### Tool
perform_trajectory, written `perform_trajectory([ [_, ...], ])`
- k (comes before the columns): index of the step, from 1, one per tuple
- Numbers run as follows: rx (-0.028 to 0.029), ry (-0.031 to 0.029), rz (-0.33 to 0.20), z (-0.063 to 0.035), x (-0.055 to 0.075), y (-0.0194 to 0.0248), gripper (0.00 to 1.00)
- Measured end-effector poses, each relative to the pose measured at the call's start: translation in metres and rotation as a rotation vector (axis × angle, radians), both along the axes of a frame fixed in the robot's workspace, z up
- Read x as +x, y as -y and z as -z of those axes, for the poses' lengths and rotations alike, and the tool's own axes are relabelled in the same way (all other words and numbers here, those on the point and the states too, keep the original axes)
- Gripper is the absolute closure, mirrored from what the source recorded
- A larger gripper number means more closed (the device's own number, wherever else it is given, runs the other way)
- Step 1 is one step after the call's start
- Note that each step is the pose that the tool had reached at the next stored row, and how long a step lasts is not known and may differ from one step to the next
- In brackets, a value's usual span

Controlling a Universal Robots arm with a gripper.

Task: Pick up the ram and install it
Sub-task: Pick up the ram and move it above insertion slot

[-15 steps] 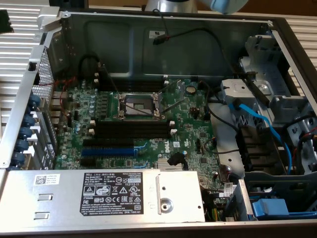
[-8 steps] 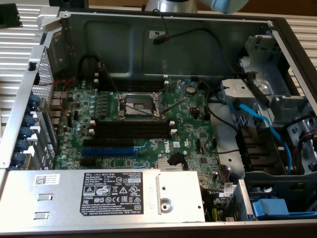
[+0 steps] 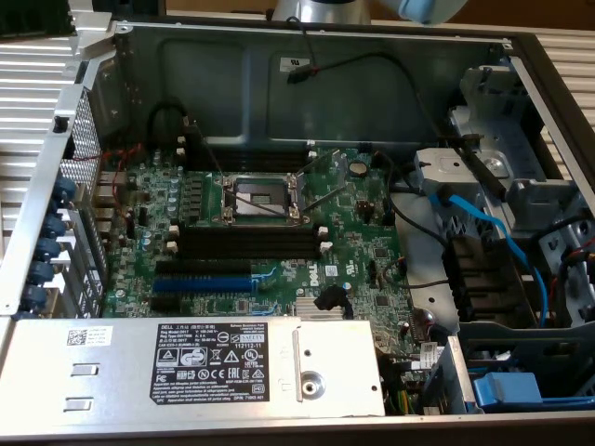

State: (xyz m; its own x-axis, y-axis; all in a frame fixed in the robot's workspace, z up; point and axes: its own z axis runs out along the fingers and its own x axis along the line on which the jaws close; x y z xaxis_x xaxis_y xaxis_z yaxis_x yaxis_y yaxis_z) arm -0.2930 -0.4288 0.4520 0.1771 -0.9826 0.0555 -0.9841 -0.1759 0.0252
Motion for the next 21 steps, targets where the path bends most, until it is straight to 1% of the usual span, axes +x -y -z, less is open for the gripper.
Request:
perform_trajectory([
  [3,-0.0001,-0.0003,0.0,-0.0028,0.012,-0.0001,0.88],
  [9,-0.0001,-0.0005,0.0,-0.0016,0.033,-0.0008,0.88],
  [17,0.0,-0.0004,0.003,-0.0014,0.048,-0.0045,0.88],
  [21,0.0,-0.0006,0.003,-0.0015,0.059,-0.0065,0.88],
])
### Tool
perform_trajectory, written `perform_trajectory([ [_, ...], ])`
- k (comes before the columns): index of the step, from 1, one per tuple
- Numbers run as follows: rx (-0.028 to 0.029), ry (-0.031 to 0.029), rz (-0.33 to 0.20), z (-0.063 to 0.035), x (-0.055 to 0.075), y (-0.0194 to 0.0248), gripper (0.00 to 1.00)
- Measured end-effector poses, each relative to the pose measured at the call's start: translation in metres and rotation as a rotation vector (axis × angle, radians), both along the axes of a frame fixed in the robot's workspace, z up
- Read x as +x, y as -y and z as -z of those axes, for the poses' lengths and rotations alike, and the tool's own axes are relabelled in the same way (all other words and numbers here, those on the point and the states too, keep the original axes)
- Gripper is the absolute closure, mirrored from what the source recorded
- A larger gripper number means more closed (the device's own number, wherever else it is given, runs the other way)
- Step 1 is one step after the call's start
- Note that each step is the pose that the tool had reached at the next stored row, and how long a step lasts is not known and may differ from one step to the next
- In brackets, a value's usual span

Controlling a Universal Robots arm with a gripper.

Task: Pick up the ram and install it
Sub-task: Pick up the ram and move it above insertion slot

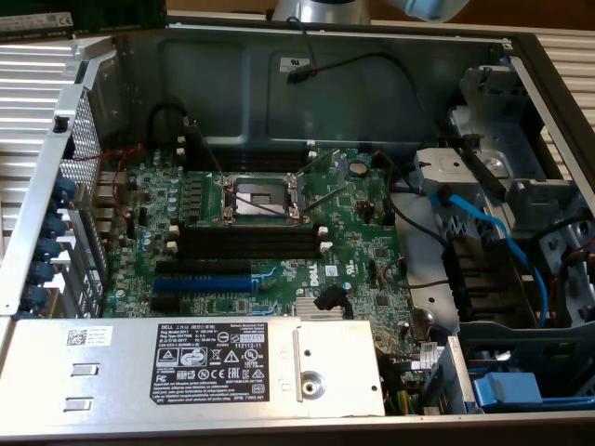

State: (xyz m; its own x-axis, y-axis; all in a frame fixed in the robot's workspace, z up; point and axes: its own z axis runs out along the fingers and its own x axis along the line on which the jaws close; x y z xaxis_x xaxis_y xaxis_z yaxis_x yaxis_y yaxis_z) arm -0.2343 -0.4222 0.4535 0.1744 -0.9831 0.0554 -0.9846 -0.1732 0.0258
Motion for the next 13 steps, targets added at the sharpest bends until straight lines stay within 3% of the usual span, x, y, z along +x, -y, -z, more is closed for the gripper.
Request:
perform_trajectory([
  [3,0.0,-0.0005,0.0,0.0,0.008,-0.0023,0.88],
  [6,-0.0006,-0.0015,0.0,0.0,0.012,-0.0086,0.88],
  [13,-0.0157,-0.0073,0.0,0.0,0.019,-0.0239,0.88],
])
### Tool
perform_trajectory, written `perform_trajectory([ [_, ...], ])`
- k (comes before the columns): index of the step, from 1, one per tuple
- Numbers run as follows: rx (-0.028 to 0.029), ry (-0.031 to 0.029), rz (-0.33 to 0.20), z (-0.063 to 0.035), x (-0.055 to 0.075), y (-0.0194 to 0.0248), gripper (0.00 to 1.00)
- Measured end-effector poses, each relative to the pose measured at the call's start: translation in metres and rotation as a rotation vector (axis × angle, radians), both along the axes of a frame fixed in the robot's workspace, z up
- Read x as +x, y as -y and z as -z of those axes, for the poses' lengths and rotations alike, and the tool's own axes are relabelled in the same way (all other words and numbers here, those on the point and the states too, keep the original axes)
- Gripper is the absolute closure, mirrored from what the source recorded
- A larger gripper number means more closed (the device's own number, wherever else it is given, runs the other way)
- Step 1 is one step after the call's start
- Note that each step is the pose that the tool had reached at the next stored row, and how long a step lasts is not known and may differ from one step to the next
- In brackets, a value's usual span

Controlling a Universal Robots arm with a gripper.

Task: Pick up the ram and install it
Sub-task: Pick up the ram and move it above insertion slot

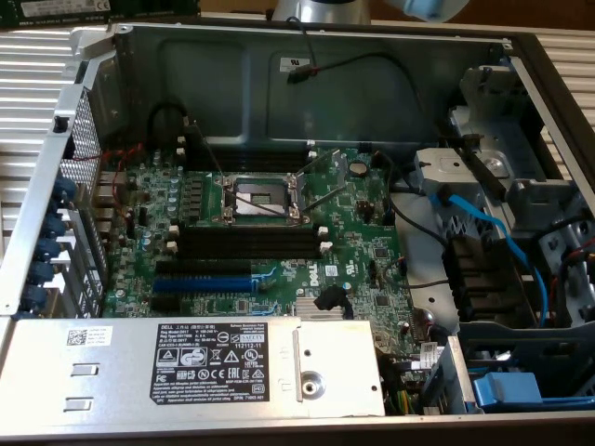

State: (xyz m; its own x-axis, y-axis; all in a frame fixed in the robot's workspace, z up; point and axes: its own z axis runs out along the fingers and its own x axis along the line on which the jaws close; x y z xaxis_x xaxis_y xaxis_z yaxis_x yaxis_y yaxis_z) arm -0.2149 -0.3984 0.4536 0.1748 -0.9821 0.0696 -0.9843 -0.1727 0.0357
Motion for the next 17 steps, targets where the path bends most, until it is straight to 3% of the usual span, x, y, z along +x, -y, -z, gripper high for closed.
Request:
perform_trajectory([
  [3,-0.0034,-0.0007,0.0,0.0,0.006,-0.0043,0.88],
  [7,-0.0035,-0.0008,0.0,-0.0001,0.021,-0.0047,0.88],
  [17,-0.0034,-0.001,0.056,0.0,0.025,-0.0059,0.88],
])
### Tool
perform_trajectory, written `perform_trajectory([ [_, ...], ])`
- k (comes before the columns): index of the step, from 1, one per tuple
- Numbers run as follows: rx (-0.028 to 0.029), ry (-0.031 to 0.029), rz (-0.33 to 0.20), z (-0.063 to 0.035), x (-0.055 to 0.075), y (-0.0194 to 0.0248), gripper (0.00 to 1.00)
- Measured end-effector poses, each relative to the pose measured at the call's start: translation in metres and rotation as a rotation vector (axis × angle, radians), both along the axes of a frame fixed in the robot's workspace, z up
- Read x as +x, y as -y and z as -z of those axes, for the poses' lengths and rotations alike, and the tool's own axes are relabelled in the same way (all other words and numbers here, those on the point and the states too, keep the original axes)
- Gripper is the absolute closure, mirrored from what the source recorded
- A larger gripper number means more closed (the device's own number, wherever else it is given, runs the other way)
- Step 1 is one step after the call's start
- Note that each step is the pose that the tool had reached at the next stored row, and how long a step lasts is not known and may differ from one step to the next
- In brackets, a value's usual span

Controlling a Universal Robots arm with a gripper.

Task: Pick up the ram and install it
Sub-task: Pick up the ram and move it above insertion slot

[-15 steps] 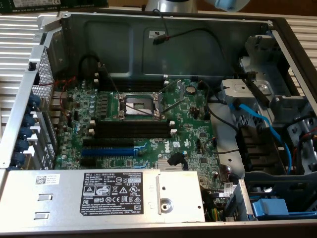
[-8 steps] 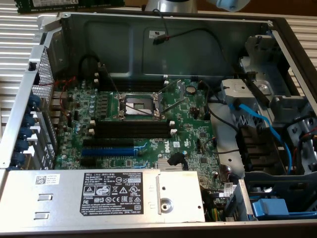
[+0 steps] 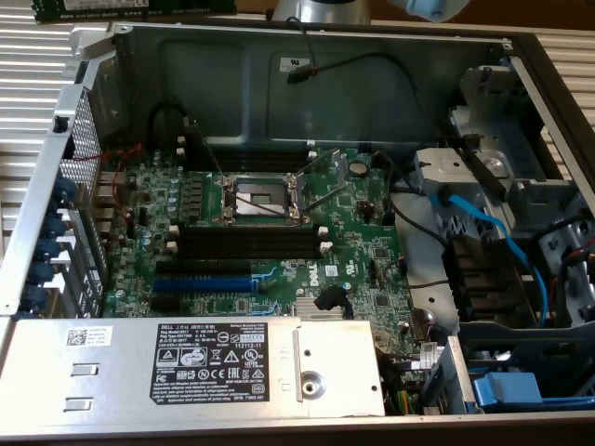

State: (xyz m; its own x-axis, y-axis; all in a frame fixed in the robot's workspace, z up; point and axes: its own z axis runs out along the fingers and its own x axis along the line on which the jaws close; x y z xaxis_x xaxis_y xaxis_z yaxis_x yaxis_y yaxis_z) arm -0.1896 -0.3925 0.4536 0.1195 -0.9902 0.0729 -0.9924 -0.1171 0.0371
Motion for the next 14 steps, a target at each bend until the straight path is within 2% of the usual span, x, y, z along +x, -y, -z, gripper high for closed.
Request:
perform_trajectory([
  [2,0.0001,0.0001,0.001,0.0001,0.005,0.0,0.88],
  [11,0.0002,0.0002,0.001,0.0001,0.045,0.0,0.88],
  [14,0.0002,0.0001,0.012,0.0,0.047,-0.0002,0.88],
])
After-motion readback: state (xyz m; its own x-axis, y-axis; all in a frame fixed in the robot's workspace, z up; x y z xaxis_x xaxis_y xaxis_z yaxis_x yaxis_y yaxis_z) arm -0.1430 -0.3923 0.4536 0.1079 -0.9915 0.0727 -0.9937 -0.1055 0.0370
